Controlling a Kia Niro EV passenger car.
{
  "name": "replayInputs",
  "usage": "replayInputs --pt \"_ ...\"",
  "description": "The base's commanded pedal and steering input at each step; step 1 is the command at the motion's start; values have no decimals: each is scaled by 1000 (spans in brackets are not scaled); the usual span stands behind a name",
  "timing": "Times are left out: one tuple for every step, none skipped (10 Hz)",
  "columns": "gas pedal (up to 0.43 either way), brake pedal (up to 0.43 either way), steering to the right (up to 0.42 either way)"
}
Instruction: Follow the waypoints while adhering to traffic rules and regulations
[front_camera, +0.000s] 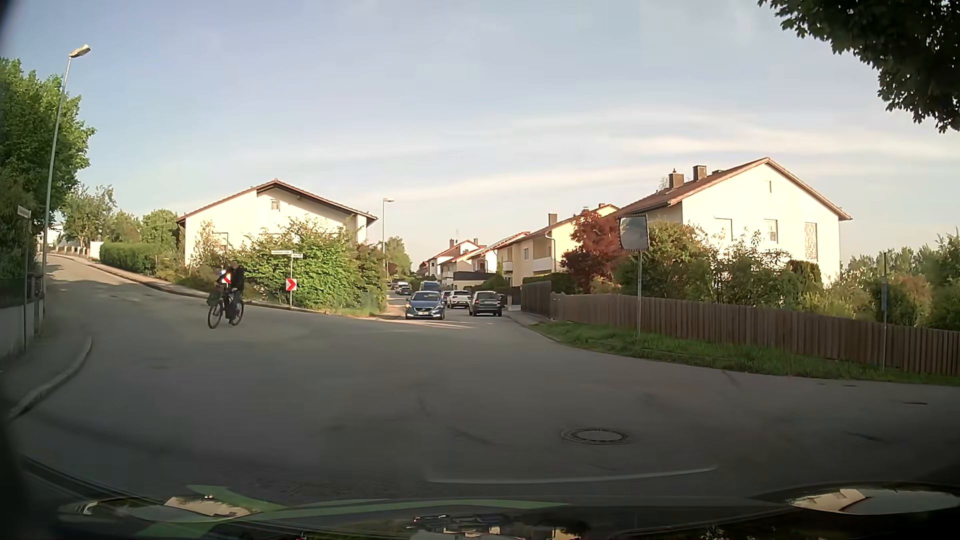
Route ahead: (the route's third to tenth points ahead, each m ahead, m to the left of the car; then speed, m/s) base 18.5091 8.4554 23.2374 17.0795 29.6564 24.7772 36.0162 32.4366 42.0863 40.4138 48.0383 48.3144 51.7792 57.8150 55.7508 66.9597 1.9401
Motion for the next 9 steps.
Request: replayInputs --pt "0 55 -4" --pt "0 67 -4" --pt "0 79 -4" --pt "0 91 -4" --pt "0 98 -4" --pt "0 91 -4" --pt "0 98 -5" --pt "0 110 -5" --pt "0 116 -5"
